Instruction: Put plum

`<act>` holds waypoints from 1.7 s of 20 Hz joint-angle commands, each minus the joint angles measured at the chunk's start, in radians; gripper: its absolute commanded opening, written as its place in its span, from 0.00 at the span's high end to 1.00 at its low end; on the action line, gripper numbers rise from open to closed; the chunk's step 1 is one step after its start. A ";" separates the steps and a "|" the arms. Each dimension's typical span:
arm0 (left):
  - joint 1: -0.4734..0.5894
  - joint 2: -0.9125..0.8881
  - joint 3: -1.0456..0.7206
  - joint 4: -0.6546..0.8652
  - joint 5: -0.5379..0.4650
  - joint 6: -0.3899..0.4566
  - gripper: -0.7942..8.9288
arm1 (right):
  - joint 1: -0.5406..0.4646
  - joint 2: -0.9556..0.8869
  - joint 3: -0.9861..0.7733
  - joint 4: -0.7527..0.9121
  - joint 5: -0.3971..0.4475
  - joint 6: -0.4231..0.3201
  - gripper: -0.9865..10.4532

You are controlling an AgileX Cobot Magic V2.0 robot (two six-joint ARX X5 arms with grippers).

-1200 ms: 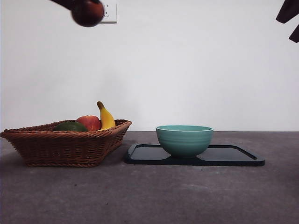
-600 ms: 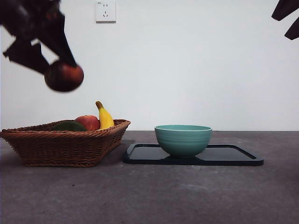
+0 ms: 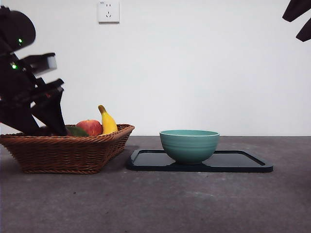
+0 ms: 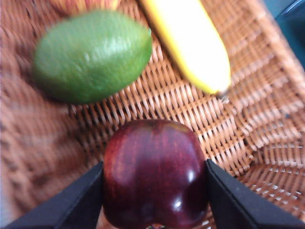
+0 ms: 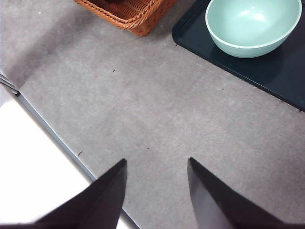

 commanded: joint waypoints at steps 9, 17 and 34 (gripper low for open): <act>-0.048 0.069 0.006 0.039 -0.003 -0.053 0.51 | 0.007 0.005 0.007 0.008 -0.003 0.012 0.74; -0.048 0.026 0.020 0.034 -0.002 -0.080 0.44 | 0.007 0.005 0.007 0.009 -0.003 0.012 0.74; -0.050 -0.577 0.042 -0.319 0.346 -0.114 0.44 | 0.007 0.006 0.007 0.070 -0.002 0.012 0.74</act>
